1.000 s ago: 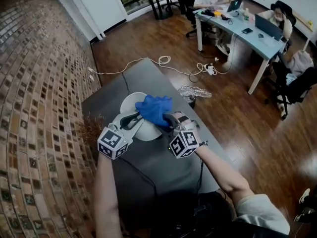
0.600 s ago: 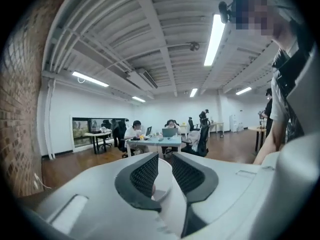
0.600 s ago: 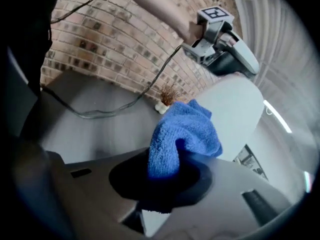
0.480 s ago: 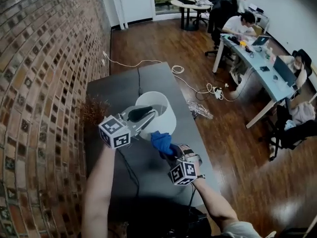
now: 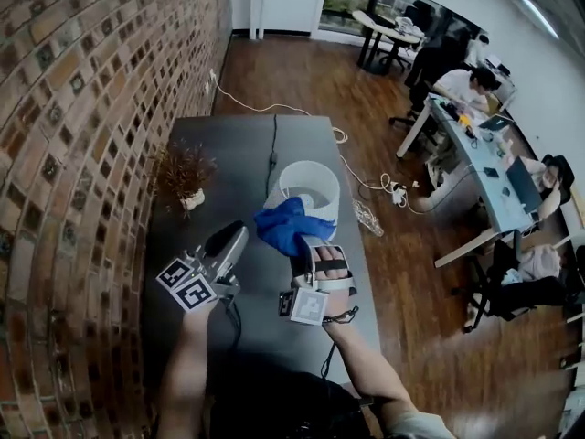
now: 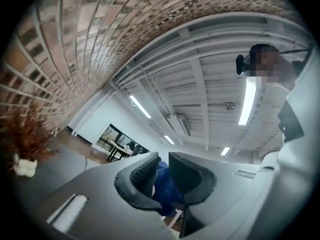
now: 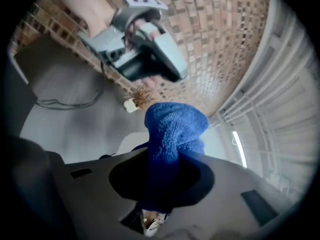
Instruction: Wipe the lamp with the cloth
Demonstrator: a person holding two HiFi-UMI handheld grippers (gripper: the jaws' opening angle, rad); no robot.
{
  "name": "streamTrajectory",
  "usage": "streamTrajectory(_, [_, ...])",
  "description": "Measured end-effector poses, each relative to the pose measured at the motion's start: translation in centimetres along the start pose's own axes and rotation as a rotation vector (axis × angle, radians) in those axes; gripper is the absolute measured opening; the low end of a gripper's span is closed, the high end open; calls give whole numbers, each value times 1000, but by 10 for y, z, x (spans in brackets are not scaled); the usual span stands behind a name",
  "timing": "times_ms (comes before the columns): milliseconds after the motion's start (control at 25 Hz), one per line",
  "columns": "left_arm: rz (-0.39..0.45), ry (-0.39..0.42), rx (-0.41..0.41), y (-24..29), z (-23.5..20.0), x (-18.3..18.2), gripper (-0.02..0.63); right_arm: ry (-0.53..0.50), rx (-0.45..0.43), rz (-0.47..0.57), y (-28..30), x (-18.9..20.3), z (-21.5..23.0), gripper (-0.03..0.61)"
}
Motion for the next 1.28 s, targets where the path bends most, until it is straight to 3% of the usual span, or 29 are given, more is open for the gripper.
streamTrajectory(280, [26, -215, -163, -114, 8, 79, 57, 27, -353, -116, 14, 18, -132, 97])
streamTrajectory(360, [23, -248, -178, -131, 13, 92, 57, 81, -431, -121, 7, 16, -139, 97])
streamTrajectory(440, [1, -258, -182, -144, 16, 104, 57, 168, -457, -93, -2, 5, -119, 97])
streamTrajectory(520, [-3, -274, -194, -153, 13, 112, 57, 237, -403, -40, -8, -19, -68, 97])
streamTrajectory(640, [32, -303, -192, -156, 11, 114, 57, 226, -175, 11, -12, -57, 29, 97])
streamTrajectory(720, [45, -309, -179, -153, 15, 115, 57, 151, -40, -27, -4, -67, 69, 97])
streamTrajectory(800, [46, -310, -164, -151, 19, 118, 57, 113, -12, -112, 14, -62, 73, 97])
streamTrajectory(1000, [48, -312, -142, -155, 26, 120, 57, 140, -174, -271, 48, -34, -2, 98])
streamTrajectory(1200, [43, -275, -166, -160, 20, 114, 57, 141, -419, -285, 51, -30, -95, 98])
streamTrajectory(1280, [23, -200, -171, -149, 24, 102, 57, 216, -559, -270, 37, -28, -120, 98])
Point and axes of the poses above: the fingertips, and each gripper's own axes: y forward along the fingers, z to its right, x out of its underside, the point moved 4 cm from there along -y, backward along the fingers, and after that the axes turned 4 degrees about x, right-handed, at the moved point
